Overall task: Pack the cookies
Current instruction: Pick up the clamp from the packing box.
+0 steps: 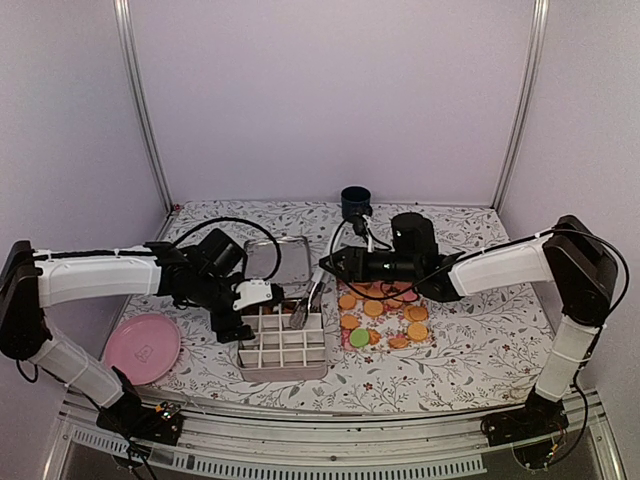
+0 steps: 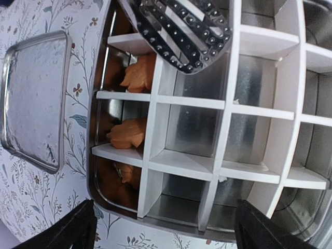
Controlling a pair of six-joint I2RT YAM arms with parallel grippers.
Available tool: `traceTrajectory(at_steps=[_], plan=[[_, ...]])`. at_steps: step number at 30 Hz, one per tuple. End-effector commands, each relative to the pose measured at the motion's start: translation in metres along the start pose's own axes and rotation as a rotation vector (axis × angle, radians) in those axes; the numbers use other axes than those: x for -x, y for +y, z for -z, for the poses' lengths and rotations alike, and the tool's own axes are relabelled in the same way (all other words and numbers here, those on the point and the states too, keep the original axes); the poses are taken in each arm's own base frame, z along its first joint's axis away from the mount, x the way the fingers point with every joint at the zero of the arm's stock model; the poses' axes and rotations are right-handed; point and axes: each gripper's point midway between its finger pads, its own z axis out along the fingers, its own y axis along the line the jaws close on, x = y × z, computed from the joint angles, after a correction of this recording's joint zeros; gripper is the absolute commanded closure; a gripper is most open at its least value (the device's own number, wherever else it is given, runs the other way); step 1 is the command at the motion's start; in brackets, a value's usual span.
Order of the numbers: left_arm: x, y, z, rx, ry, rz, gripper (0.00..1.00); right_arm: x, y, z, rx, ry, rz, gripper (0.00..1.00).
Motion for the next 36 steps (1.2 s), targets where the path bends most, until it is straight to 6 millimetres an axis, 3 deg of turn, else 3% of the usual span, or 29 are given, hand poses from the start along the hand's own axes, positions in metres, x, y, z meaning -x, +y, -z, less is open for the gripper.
traceTrajectory(at_steps=[1, 7, 14, 25, 36], plan=[[0.014, -0.005, 0.014, -0.033, -0.054, 0.005, 0.07, 0.009, 0.001, -0.009, 0.036, -0.002, -0.007, 0.51], [0.009, -0.029, 0.008, -0.124, -0.064, 0.019, 0.08, 0.01, 0.001, -0.016, 0.046, 0.005, -0.008, 0.5], [-0.011, -0.042, -0.015, -0.135, -0.013, 0.018, 0.1, 0.004, -0.004, -0.019, 0.04, 0.018, -0.021, 0.52], [-0.014, -0.038, -0.02, -0.097, 0.001, 0.006, 0.12, -0.001, -0.015, -0.016, 0.022, 0.025, -0.05, 0.55], [-0.014, -0.035, -0.019, -0.079, 0.008, -0.004, 0.12, -0.003, -0.013, -0.022, 0.056, 0.035, -0.058, 0.59]])
